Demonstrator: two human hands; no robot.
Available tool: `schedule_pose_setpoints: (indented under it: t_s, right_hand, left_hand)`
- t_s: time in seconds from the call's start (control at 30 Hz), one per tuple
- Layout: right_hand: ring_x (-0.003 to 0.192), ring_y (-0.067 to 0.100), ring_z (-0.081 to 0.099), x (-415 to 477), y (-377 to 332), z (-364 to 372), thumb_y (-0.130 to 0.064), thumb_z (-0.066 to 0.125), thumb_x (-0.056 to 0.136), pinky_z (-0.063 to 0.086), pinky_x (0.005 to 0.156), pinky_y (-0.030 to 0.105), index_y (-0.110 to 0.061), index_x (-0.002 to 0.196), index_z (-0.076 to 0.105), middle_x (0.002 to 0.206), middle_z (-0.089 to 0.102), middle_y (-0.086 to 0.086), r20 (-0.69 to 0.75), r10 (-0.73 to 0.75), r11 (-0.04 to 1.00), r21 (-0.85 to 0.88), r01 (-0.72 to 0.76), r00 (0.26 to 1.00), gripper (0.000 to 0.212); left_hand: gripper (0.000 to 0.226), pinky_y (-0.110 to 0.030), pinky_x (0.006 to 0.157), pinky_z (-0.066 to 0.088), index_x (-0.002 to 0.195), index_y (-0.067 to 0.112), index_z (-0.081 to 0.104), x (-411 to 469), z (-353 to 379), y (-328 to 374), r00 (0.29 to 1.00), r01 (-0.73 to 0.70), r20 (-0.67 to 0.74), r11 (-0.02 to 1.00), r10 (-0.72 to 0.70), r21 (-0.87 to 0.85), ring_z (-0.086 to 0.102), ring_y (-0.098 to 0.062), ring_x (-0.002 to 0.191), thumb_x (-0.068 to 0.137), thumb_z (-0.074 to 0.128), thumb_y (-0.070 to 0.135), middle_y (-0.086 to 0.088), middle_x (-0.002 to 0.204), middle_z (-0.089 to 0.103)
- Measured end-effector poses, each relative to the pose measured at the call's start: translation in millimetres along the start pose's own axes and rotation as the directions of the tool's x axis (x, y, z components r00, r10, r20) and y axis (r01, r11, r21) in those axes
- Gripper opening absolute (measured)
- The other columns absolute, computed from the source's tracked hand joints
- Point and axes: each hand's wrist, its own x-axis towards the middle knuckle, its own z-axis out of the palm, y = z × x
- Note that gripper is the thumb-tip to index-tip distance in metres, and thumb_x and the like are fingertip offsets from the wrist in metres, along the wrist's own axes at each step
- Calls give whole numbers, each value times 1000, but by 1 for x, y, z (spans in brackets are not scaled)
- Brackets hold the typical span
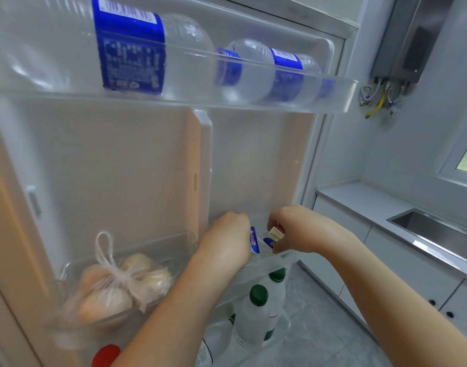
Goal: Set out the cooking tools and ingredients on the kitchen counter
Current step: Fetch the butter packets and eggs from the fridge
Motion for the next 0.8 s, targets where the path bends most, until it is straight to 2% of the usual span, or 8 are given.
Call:
schedule_pose_setpoints:
  t_s: [0.07,0.17,0.33,0.47,0.53,0.6,0.7,0.8]
  right_hand:
    - [93,17,56,1,1,1,-27,70,85,48,79,24,-16,119,61,112,63,1,-17,-2,1000,24,2,1000,37]
    - [92,16,59,2,7,3,-23,66,87,52,80,28,-18,113,65,104,65,-2,-87,-15,995,96,23,996,26]
    - [85,13,62,-7,14,7,-24,58,93,55,75,35,-21,103,66,90,64,-7,-425,44,912,387,138,904,14]
    - [65,14,69,-21,-8,6,-19,47,99,55,50,28,-18,101,57,85,64,3,-468,108,512,783,354,877,10]
    - [54,14,62,-23,-21,9,-16,46,100,47,44,26,-19,99,56,74,64,3,-514,108,387,811,440,851,10]
    - [50,13,53,-23,-33,10,-11,46,100,40,42,24,-17,101,55,76,69,5,-524,106,222,841,494,845,11]
    - [54,11,46,-24,-53,8,0,47,97,36,46,22,-12,111,52,87,72,8,-485,-16,-4,874,485,874,20]
    - [50,10,38,-24,-74,8,1,46,96,31,45,19,-15,107,53,79,70,7,-485,-171,-149,873,464,857,20]
  left_hand:
    - [10,-30,61,38,82,11,54,1,0,0,999,18,26,1000,-19,14,49,-24,70,84,62,5,-3,73,47]
    - [22,-28,58,37,68,12,47,3,1,-1,999,49,17,998,-48,-26,48,-24,65,87,58,7,-3,67,46]
    - [25,-32,59,45,78,12,56,-12,-15,-6,988,32,-133,957,-73,-290,57,-24,68,93,45,28,-5,73,59]
    - [24,-47,73,57,84,14,67,-33,-31,-16,971,-57,-206,716,-123,-695,71,-19,73,93,50,28,-4,74,71]
    - [19,-42,78,59,88,14,71,-48,-40,-21,954,-114,-254,593,-158,-797,72,-13,76,94,54,20,-5,78,73]
    - [18,-32,76,59,89,22,72,-64,-49,-28,929,-169,-307,502,-207,-848,72,-13,78,93,56,14,-4,78,74]
    - [19,-28,68,58,88,25,70,-87,-56,-43,855,-248,-428,494,-293,-833,71,-17,69,91,60,9,-1,71,73]
    - [18,-24,50,52,82,16,63,-106,-61,-51,768,-260,-485,490,-417,-832,62,-17,51,92,55,4,-3,57,62]
